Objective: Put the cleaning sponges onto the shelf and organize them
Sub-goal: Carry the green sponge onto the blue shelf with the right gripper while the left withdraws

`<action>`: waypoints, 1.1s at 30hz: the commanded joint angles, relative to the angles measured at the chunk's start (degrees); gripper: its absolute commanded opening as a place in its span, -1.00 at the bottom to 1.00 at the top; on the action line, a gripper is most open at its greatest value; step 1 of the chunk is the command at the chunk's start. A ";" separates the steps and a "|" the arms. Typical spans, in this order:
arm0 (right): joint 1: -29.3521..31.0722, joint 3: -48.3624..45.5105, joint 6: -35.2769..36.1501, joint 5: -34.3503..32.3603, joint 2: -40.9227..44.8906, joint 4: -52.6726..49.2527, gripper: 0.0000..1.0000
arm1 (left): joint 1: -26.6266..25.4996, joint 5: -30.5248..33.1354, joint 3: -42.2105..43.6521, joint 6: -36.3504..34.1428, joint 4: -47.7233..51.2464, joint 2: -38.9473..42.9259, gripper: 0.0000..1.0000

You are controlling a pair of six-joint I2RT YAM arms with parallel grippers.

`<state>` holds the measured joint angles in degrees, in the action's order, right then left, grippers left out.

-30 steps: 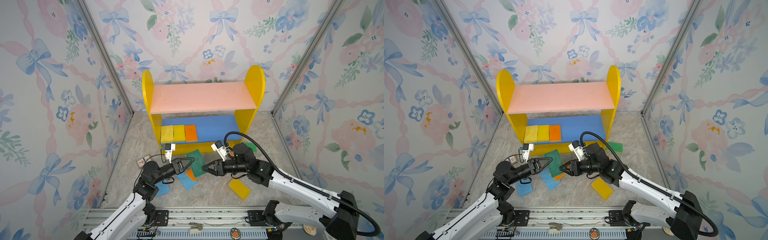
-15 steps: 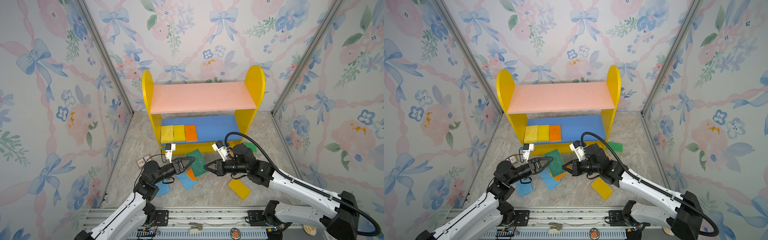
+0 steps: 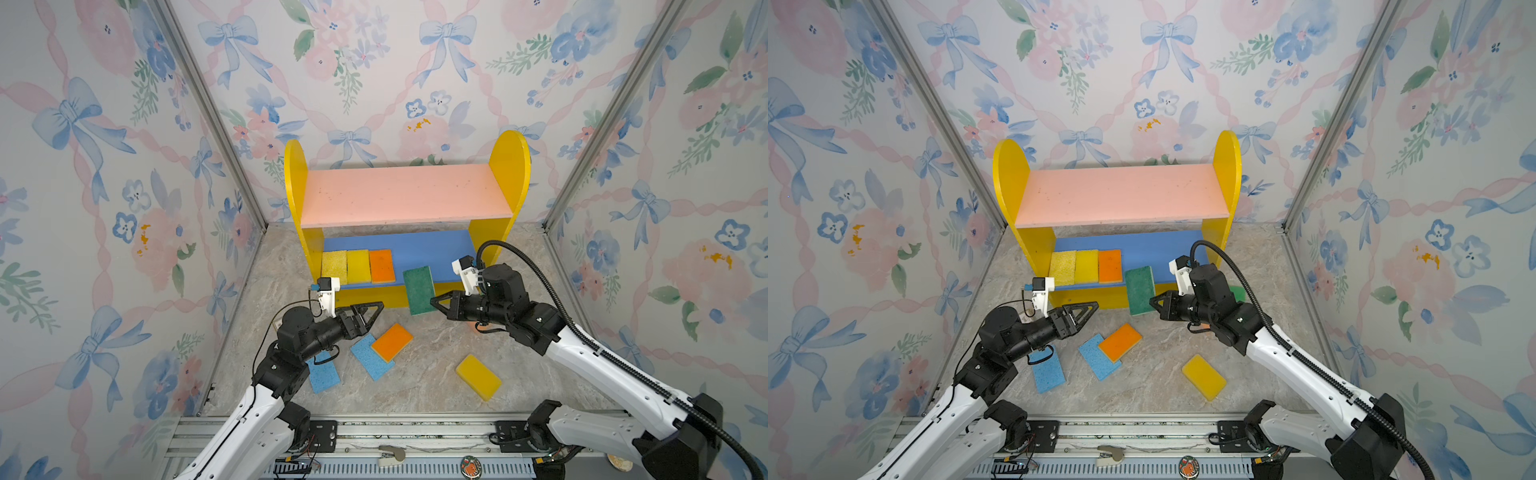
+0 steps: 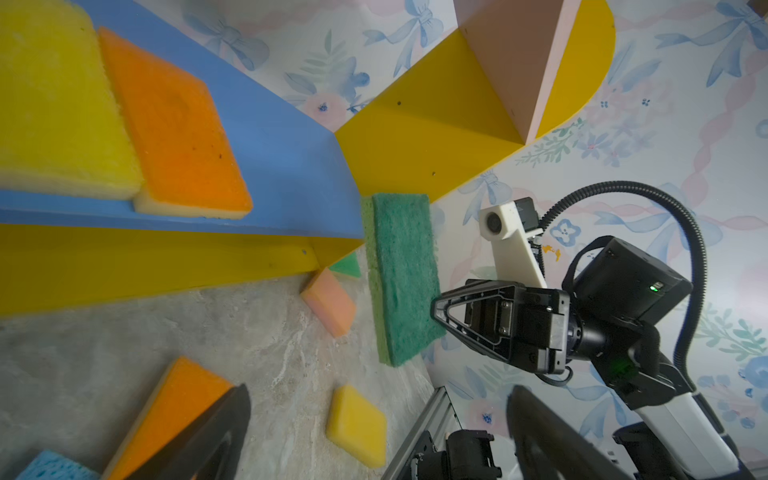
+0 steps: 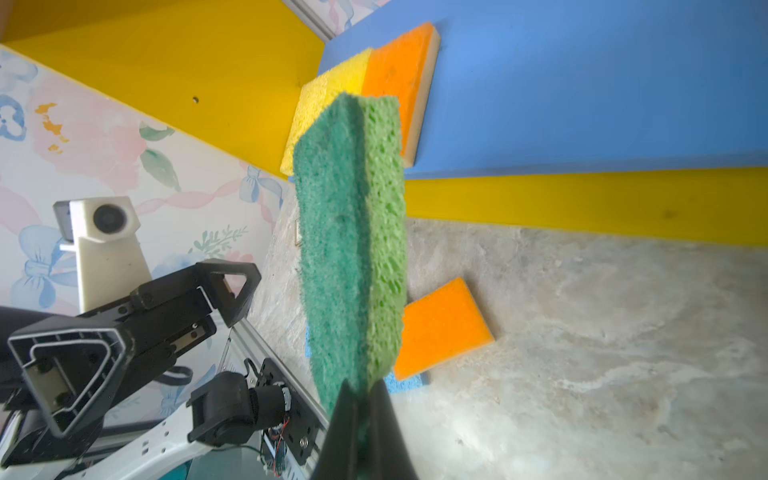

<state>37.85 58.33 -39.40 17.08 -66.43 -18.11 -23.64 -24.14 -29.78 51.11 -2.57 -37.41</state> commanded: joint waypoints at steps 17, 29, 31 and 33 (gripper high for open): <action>-5.31 13.69 5.67 -5.13 -21.90 4.06 -0.92 | 4.13 24.67 -5.21 -23.88 20.22 7.87 0.96; -7.12 18.71 5.47 -3.00 -28.06 4.78 -0.91 | 4.48 24.22 -3.23 -24.13 20.32 8.72 0.96; -7.17 20.11 5.81 -2.58 -30.31 3.84 -0.90 | 4.50 24.23 -3.19 -24.13 20.32 8.75 0.96; -7.17 21.00 6.05 -2.51 -31.31 3.22 -0.89 | 4.51 24.16 -3.11 -24.13 20.32 8.63 0.96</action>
<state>31.42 76.82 -34.02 13.72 -95.92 -14.35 -19.46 -0.23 -33.58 28.45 17.39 -29.19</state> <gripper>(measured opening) 0.062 0.979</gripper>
